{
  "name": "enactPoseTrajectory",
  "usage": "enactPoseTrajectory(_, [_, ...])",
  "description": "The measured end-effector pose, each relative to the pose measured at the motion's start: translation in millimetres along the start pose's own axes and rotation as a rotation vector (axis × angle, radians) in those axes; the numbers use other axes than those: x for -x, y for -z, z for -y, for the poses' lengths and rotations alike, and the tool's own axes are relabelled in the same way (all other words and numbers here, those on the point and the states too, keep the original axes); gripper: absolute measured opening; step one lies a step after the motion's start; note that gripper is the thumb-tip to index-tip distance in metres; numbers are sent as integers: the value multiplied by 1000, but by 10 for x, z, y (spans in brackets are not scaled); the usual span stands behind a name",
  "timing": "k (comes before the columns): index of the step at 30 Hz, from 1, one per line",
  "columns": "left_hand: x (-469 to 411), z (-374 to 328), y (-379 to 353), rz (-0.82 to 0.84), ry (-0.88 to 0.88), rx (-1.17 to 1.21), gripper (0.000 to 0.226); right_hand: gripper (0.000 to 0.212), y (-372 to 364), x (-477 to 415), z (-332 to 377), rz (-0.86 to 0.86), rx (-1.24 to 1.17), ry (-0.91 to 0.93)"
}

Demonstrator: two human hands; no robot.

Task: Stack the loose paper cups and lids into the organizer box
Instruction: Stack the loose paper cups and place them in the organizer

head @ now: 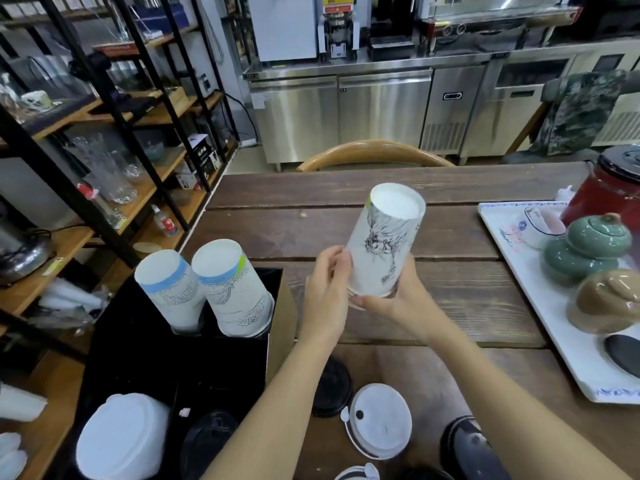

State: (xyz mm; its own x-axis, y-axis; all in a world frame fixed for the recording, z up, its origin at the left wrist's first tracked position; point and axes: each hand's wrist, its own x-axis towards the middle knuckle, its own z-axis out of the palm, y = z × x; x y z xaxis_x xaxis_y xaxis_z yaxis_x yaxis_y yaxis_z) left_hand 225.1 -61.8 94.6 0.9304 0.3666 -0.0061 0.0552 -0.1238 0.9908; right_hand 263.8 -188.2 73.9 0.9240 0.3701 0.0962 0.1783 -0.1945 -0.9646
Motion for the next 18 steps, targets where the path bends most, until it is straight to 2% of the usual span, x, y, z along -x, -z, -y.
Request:
enactPoseTrajectory(2, [12, -238, 132, -18, -145, -98, 20, 94, -7, -16, 296, -34, 38, 64])
enactPoseTrajectory(5, [11, -591, 345, -61, -336, -110, 25, 90, -44, -71, 727, -27, 57, 185])
enactPoseTrajectory(9, [83, -1015, 744, -101, -459, -99, 30, 101, -221, -123, 1175, -21, 96, 234])
enactPoseTrajectory(14, [86, -1067, 1231, -214, -346, 22, 42, 81, -623, -132, 1526, 46, 193, 284])
enactPoseTrajectory(18, [55, -865, 1508, -270, -210, 86, 41, 93, -970, -223, 1500, 92, 358, 202])
